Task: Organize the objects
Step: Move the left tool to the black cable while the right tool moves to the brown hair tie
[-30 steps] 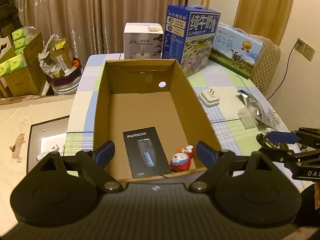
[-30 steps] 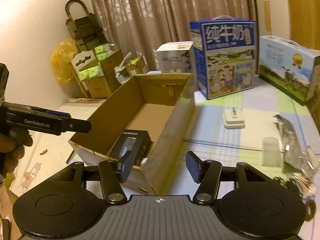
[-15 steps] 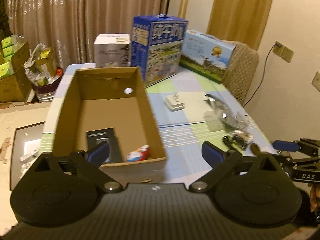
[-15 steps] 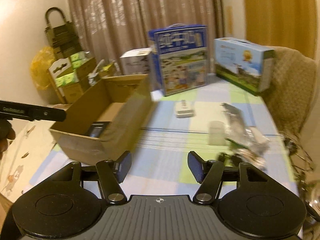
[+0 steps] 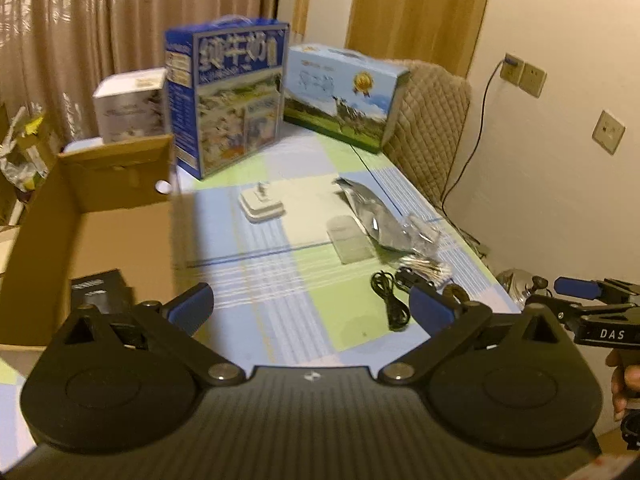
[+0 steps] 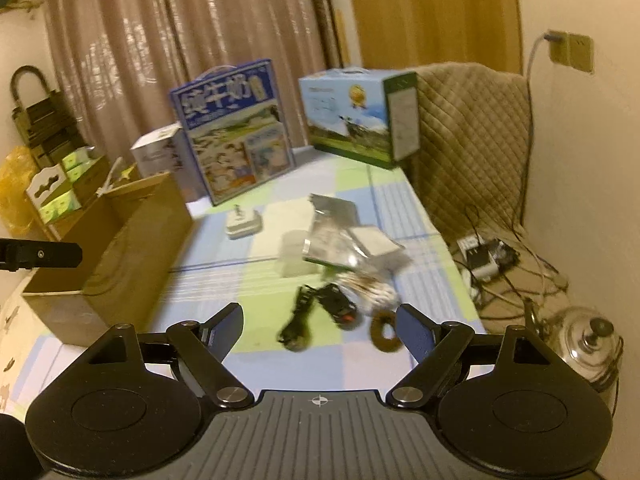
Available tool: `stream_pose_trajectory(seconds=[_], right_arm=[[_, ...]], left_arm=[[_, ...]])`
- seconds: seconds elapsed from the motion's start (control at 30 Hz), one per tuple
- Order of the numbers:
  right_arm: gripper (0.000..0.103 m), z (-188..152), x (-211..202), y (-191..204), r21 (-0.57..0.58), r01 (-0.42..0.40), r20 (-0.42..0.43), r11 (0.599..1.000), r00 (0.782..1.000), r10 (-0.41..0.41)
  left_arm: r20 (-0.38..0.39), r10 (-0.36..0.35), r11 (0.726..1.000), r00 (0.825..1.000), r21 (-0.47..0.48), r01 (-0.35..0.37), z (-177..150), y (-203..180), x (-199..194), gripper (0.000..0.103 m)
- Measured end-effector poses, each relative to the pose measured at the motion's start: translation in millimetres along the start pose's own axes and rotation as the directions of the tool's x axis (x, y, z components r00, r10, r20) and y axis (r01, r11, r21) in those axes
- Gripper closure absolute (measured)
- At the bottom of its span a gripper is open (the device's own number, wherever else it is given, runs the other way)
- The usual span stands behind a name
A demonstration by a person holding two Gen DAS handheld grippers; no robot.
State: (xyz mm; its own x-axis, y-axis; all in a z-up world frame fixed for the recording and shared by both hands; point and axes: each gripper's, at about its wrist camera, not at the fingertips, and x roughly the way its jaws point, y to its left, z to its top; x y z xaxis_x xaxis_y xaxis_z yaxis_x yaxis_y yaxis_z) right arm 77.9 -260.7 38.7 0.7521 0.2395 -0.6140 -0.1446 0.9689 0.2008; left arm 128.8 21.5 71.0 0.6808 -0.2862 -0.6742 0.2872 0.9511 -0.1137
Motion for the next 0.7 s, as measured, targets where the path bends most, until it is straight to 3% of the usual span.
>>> stream_pose_trajectory(seconds=[0.47,0.57,0.7], right_arm=[[0.022,-18.5,52.9,-57.6,0.003,0.035,-0.071,0.999,0.997,-0.035],[0.023,-21.2,66.3,-63.2,0.006,0.028,-0.082,1.0,0.996,-0.028],[0.023,-23.2,83.3,-67.7,-0.003,0.027,-0.094,1.0,0.995,-0.027]], left_arm=[[-0.116,-0.067,0.997,0.991,0.039,0.072,-18.0,-54.3,110.1,0.002],[-0.14,-0.074,0.996,0.987,0.047,0.081,-21.1,-61.2,132.4,0.012],[-0.163,-0.102,0.993,0.981,0.046,0.111,-23.5,-69.3,159.1,0.017]])
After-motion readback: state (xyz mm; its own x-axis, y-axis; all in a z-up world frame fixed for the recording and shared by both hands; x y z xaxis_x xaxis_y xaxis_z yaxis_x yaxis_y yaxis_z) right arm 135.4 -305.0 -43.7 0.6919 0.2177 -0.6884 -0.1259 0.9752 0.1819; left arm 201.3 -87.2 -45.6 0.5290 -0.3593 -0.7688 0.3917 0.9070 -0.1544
